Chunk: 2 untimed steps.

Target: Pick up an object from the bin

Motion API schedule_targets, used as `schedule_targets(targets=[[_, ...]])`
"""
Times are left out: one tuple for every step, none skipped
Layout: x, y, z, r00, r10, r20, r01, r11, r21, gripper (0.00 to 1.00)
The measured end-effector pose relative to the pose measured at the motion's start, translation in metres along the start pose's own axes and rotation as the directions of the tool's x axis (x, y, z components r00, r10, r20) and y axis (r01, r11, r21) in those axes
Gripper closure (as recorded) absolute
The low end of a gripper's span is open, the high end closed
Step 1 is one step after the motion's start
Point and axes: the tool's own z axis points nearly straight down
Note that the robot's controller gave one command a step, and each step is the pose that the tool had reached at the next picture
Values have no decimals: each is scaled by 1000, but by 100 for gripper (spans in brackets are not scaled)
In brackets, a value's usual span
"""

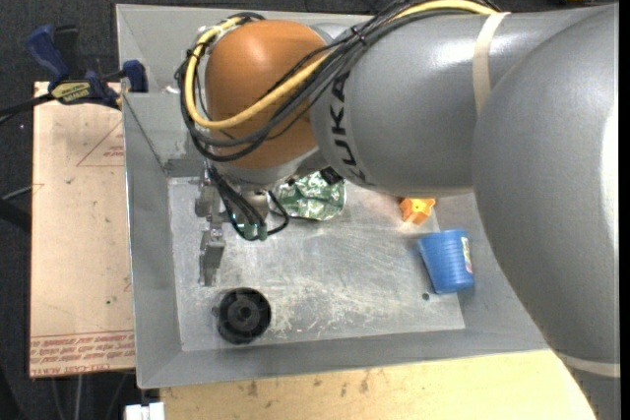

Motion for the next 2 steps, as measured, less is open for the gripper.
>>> schedule_targets(targets=[[-2, -1, -4, 1000, 4, 7, -4, 1000, -1, 0], [32, -34, 50, 1000, -5, 11, 5, 1000, -3, 0]])
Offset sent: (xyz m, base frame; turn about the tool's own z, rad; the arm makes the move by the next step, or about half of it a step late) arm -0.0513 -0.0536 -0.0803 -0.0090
